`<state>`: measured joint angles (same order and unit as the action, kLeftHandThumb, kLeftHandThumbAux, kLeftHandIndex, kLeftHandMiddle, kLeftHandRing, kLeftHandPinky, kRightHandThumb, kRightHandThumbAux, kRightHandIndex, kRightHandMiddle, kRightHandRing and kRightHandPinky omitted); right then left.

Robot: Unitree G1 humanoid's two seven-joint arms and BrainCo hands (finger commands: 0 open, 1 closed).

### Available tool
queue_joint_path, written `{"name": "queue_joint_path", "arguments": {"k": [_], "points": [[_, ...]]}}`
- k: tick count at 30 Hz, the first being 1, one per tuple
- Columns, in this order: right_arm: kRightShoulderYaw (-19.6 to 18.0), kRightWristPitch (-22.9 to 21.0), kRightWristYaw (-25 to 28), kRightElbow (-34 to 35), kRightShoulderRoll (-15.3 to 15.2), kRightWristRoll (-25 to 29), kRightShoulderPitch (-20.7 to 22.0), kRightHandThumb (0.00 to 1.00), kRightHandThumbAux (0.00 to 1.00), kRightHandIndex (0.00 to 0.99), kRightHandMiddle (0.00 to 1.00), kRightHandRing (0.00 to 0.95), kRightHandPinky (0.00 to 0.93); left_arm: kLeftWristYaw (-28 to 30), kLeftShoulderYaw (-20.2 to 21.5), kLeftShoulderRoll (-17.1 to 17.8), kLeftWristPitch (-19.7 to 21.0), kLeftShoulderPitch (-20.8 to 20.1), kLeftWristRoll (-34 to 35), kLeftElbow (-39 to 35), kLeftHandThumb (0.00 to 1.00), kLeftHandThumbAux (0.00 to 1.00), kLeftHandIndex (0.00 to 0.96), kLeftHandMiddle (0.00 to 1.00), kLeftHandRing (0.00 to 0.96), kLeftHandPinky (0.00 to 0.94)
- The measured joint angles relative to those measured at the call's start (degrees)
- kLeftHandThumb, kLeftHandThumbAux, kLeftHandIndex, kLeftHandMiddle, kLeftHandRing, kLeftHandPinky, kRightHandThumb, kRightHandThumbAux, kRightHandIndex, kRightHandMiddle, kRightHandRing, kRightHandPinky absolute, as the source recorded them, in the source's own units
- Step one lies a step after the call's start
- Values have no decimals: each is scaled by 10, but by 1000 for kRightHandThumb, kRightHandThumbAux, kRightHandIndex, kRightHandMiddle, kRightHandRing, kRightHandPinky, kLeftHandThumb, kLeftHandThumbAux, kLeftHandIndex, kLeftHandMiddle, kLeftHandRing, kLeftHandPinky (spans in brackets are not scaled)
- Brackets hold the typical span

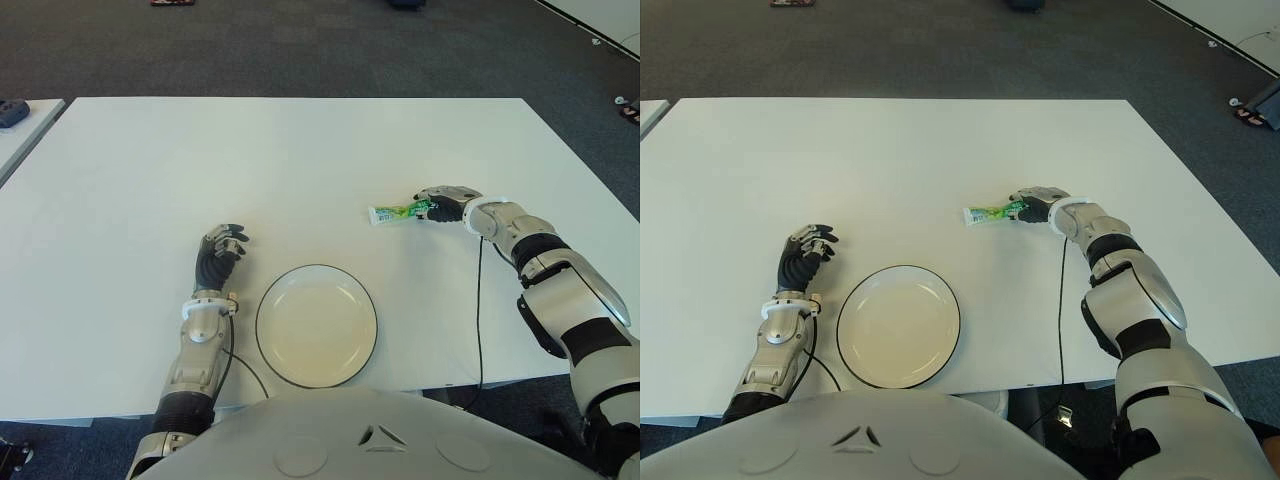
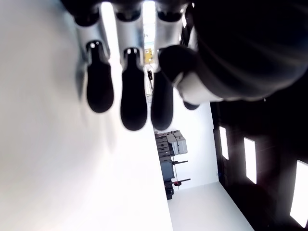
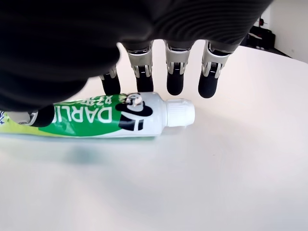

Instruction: Put the toothpaste on the table into the plate.

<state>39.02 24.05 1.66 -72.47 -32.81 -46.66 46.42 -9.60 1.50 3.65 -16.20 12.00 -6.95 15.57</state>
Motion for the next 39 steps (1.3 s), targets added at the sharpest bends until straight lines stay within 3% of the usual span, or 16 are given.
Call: {"name": "queue_joint_path", "arguments": {"k": [20,39], "points": [[45,23,-34,-4,0,-47,1,574,174,0,0,0,0,0,1,0,-4,6,-4,-3,830,683,385,519,635,599],[61,-35,-65,-36,41,-51,10,540,190,0,0,0,0,-15,4,-3,-16,8,-10,5,830,684,384,518,634,582]]}}
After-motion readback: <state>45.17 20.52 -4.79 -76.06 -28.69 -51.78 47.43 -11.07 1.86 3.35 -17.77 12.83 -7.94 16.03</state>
